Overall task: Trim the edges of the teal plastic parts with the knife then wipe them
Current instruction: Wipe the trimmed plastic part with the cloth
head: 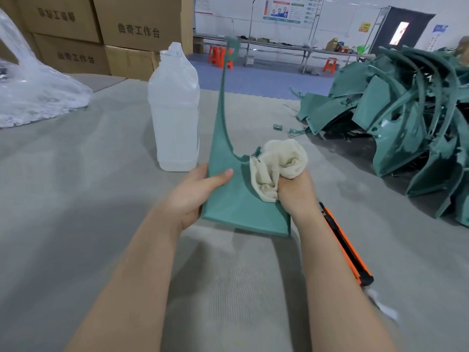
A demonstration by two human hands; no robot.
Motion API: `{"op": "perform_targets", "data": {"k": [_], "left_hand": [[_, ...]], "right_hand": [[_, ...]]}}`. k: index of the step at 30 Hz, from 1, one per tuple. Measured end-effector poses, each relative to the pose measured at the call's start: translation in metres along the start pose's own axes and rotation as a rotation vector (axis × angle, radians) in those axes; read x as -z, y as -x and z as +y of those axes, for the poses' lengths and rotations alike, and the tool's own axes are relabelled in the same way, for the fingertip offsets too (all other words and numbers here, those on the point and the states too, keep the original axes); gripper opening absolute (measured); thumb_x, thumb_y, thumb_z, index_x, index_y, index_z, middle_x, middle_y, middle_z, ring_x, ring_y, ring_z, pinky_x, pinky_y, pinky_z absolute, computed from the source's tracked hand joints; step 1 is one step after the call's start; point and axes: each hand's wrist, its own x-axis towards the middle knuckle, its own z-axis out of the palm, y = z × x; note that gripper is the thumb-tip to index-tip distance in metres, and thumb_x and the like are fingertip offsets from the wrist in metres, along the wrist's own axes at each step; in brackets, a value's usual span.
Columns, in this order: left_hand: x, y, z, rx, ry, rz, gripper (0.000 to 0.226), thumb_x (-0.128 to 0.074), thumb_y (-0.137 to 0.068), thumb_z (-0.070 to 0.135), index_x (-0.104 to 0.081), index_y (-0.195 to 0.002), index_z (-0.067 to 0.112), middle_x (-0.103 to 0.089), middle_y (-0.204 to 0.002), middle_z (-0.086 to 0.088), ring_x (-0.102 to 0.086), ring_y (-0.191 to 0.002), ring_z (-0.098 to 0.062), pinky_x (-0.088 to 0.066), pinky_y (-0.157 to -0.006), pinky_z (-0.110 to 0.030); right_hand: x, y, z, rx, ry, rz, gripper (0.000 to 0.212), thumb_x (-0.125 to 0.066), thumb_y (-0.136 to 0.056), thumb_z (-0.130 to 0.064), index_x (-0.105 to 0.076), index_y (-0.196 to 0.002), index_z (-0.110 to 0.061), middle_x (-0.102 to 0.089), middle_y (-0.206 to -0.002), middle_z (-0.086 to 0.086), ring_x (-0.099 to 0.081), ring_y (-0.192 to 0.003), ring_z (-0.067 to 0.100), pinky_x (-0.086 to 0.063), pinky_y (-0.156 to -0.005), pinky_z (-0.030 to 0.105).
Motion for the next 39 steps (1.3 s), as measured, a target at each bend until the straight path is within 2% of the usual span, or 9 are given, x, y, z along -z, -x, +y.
{"op": "perform_targets", "data": {"k": [5,12,15,20,25,30,33,35,39], "left_hand": [[-0.004,-0.005,-0.001,-0.091,-0.029,0.08,0.015,-0.054,-0.095,0.013,-0.064,-0.106,0.015,-0.074,-0.099,0.0,-0.071,-0.089,-0.016,-0.058,-0.074,-0.027],[-0.017,-0.004,-0.005,-0.131,0.044,0.085,0.013,-0.053,-0.096,0.014,-0.064,-0.102,0.015,-0.075,-0.093,0.003,-0.072,-0.083,-0.013,-0.058,-0.069,-0.025],[-0.013,-0.001,-0.005,-0.112,0.091,0.021,0.015,-0.054,-0.094,0.011,-0.065,-0.103,0.013,-0.075,-0.094,-0.001,-0.072,-0.084,-0.015,-0.057,-0.068,-0.025],[0.0,-0.007,-0.003,-0.13,0.129,0.131,0.013,-0.054,-0.094,0.011,-0.064,-0.103,0.013,-0.075,-0.093,-0.002,-0.072,-0.082,-0.016,-0.057,-0.064,-0.025],[-0.004,-0.017,-0.019,-0.169,-0.137,0.334,0.013,-0.056,-0.095,0.011,-0.062,-0.101,0.021,-0.072,-0.097,0.002,-0.07,-0.086,-0.016,-0.056,-0.078,-0.032],[-0.014,-0.016,-0.021,-0.182,-0.216,0.365,0.02,-0.047,-0.098,0.011,-0.057,-0.115,0.013,-0.067,-0.101,-0.006,-0.067,-0.085,-0.018,-0.056,-0.074,-0.027],[-0.019,-0.009,-0.015,-0.08,0.017,0.263,0.03,-0.033,-0.104,0.021,-0.055,-0.122,0.011,-0.064,-0.116,-0.007,-0.064,-0.098,-0.022,-0.052,-0.067,-0.023],[-0.016,-0.007,-0.007,0.068,0.404,0.115,0.044,-0.031,-0.102,0.041,-0.062,-0.114,0.013,-0.069,-0.11,-0.002,-0.066,-0.099,-0.02,-0.049,-0.071,-0.03],[-0.012,-0.005,0.0,0.185,0.741,-0.018,0.048,-0.042,-0.097,0.046,-0.073,-0.083,0.013,-0.072,-0.092,0.002,-0.07,-0.084,-0.02,-0.052,-0.079,-0.041]], "right_hand": [[0.01,-0.005,0.012,-0.179,-0.018,0.589,0.026,-0.052,-0.09,-0.01,-0.048,-0.068,-0.023,-0.051,-0.065,-0.006,-0.047,-0.06,0.011,-0.038,-0.06,0.028],[0.005,-0.009,-0.006,0.005,-0.084,0.827,0.013,-0.061,-0.092,-0.028,-0.052,-0.088,-0.036,-0.058,-0.087,-0.019,-0.057,-0.08,0.0,-0.04,-0.072,0.008],[0.029,-0.009,0.002,-0.127,-0.367,0.918,0.011,-0.058,-0.093,-0.02,-0.061,-0.1,-0.027,-0.067,-0.102,-0.006,-0.062,-0.095,0.015,-0.048,-0.082,0.026],[0.036,-0.002,0.0,-0.151,-0.75,0.812,0.021,-0.042,-0.094,0.002,-0.055,-0.096,-0.015,-0.054,-0.082,0.0,-0.051,-0.066,0.013,-0.043,-0.054,0.025],[0.018,0.001,-0.029,0.069,-0.852,0.558,0.022,-0.048,-0.093,0.0,-0.055,-0.099,-0.021,-0.058,-0.09,-0.003,-0.053,-0.08,0.012,-0.046,-0.069,0.026],[-0.044,0.006,-0.027,0.117,-0.1,0.437,0.021,-0.065,-0.082,-0.015,-0.065,-0.103,-0.013,-0.067,-0.104,0.004,-0.062,-0.095,0.006,-0.05,-0.085,0.027],[-0.073,0.012,-0.003,0.014,0.631,0.126,0.063,-0.057,-0.092,-0.029,-0.032,-0.149,-0.015,-0.023,-0.157,0.01,-0.024,-0.143,0.025,-0.018,-0.118,0.042],[-0.089,0.021,0.003,0.006,0.693,-0.011,0.074,-0.048,-0.095,-0.035,-0.005,-0.155,-0.03,0.01,-0.162,-0.005,0.009,-0.148,0.017,0.007,-0.12,0.044],[-0.097,0.027,0.009,0.068,0.696,-0.025,0.075,-0.042,-0.096,-0.043,0.004,-0.154,-0.034,0.019,-0.16,-0.015,0.024,-0.145,0.013,0.018,-0.116,0.045]]}}
